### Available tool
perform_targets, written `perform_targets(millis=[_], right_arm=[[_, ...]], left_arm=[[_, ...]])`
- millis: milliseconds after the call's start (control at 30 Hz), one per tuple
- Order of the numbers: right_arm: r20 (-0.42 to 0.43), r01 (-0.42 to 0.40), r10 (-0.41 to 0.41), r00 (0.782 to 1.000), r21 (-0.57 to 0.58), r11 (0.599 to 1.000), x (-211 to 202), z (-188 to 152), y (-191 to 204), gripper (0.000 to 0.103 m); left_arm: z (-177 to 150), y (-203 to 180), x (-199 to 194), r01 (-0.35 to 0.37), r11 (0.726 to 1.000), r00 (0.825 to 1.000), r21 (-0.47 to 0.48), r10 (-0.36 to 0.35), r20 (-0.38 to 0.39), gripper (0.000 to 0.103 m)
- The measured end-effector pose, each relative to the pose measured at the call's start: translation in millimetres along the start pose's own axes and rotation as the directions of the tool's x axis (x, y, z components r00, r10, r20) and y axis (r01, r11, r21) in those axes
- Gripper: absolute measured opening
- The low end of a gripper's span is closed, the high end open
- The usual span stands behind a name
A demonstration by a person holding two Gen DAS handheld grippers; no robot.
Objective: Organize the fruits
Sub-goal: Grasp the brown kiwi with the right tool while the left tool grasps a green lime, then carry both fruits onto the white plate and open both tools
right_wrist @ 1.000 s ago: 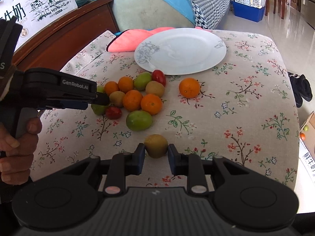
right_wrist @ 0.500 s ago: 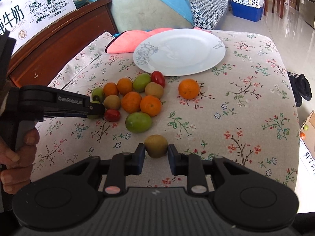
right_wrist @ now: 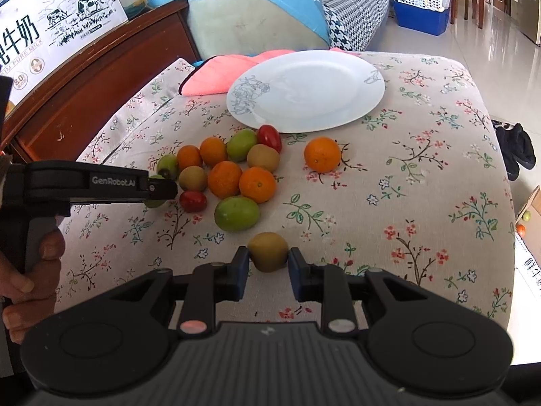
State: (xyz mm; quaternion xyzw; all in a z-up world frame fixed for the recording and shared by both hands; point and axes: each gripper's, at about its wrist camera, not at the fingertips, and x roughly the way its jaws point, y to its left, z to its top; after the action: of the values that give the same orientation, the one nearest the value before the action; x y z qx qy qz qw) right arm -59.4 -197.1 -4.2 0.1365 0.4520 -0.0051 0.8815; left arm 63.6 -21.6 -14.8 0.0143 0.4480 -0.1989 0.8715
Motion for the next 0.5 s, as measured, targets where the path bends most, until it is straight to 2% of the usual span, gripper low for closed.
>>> perform_targets(millis=[200,500], right_arm=[[0.008,-0.014,0.013,1.0,0.031,0.999,-2,3,-3,0.025],[0.023,-0.029,0.028,0.999,0.074,0.997,-7,17,-10,0.025]], left_arm=[[4,2,-10,0.008,1.0,1.0,-0.025,-0.007,0.03,0.028],[14,-11,-20,0.041,0.999,0.996,-0.007,-0.04,0.078,0.028]])
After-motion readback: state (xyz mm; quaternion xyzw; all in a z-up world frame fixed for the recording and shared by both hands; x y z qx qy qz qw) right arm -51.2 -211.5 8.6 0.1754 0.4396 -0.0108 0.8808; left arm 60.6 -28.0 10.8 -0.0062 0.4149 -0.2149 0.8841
